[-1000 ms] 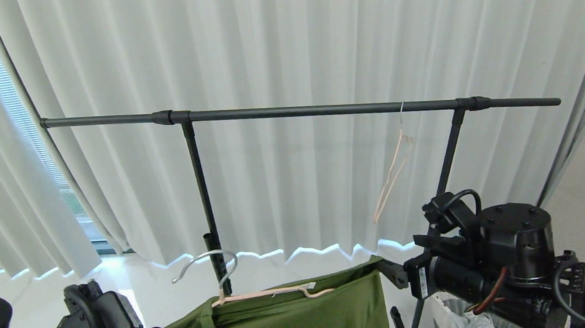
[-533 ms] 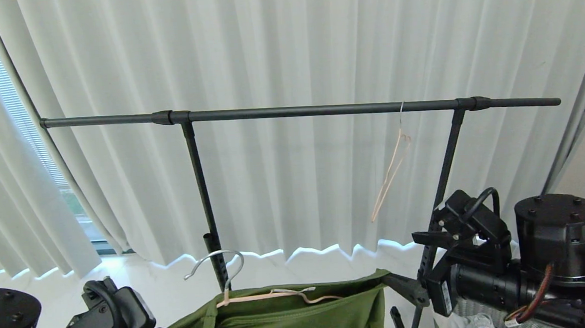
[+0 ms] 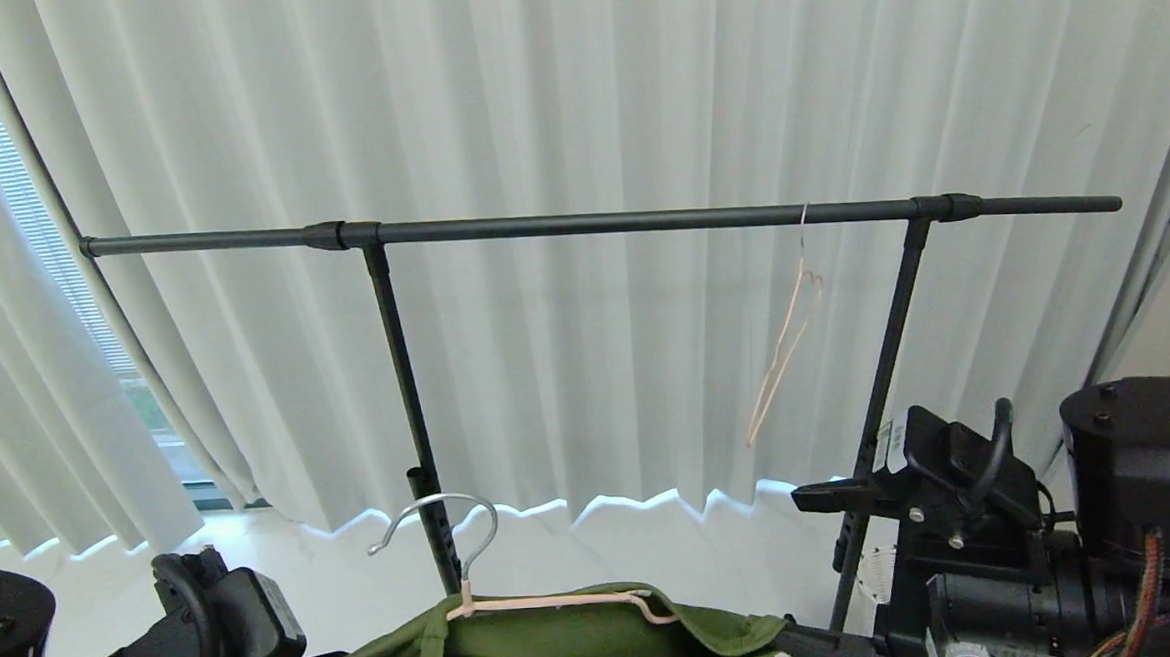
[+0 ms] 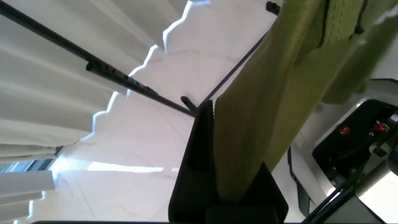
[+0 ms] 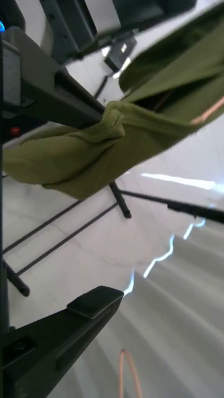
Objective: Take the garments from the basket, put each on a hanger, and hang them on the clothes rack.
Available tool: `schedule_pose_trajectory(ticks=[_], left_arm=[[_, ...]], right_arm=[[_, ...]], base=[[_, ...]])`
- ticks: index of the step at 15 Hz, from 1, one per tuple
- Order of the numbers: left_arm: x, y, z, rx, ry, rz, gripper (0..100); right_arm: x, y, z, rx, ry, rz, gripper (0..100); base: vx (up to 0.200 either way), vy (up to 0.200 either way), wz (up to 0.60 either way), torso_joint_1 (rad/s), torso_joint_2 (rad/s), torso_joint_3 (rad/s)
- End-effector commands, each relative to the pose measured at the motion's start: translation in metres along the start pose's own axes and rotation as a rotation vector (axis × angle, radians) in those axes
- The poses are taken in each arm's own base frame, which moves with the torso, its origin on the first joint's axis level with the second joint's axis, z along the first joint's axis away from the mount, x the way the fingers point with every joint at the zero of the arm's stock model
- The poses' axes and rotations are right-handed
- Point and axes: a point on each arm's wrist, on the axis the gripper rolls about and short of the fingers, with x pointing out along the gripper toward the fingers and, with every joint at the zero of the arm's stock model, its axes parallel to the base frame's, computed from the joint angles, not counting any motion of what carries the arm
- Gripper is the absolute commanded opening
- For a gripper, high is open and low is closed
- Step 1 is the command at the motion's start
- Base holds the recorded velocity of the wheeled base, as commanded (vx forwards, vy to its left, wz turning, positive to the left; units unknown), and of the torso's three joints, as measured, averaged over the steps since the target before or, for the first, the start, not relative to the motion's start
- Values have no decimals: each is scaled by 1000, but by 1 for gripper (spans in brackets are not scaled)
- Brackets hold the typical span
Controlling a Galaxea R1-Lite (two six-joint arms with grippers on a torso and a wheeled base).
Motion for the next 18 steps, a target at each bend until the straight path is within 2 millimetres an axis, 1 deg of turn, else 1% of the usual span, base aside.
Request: schedule_pose_trajectory(ticks=[1, 3, 4, 9, 11, 13, 15, 18], left_arm=[[0, 0, 0, 0, -5, 3, 0], [2, 1, -1, -8, 13, 13, 0], [5, 5, -4, -29, 55, 52, 0], [6, 13, -5, -109, 71, 123, 0], [-1, 8, -3, -102, 5, 69, 0], [-6, 3, -2, -84, -59, -27, 0], [-6, 0, 1, -64, -84, -59, 0], [-4, 0, 11, -35, -150, -63, 0]], right_arm=[[2, 9, 12, -20, -20, 63, 100], [2, 15, 19, -24, 0, 116, 100], [1, 19, 22, -26, 21, 162, 100], [-9, 23, 11, -16, 65, 173, 100], [-8, 22, 13, -20, 61, 172, 100], [0, 22, 20, -50, 50, 179, 100], [13, 22, 27, -107, 42, 202, 100], [30, 38, 36, -138, 31, 302, 100]], base=[[0, 0, 0, 0, 0, 0], [0, 0, 0, 0, 0, 0], [0, 0, 0, 0, 0, 0], [0, 0, 0, 0, 0, 0], [0, 0, 0, 0, 0, 0], [0, 0, 0, 0, 0, 0], [0, 0, 0, 0, 0, 0], [0, 0, 0, 0, 0, 0]])
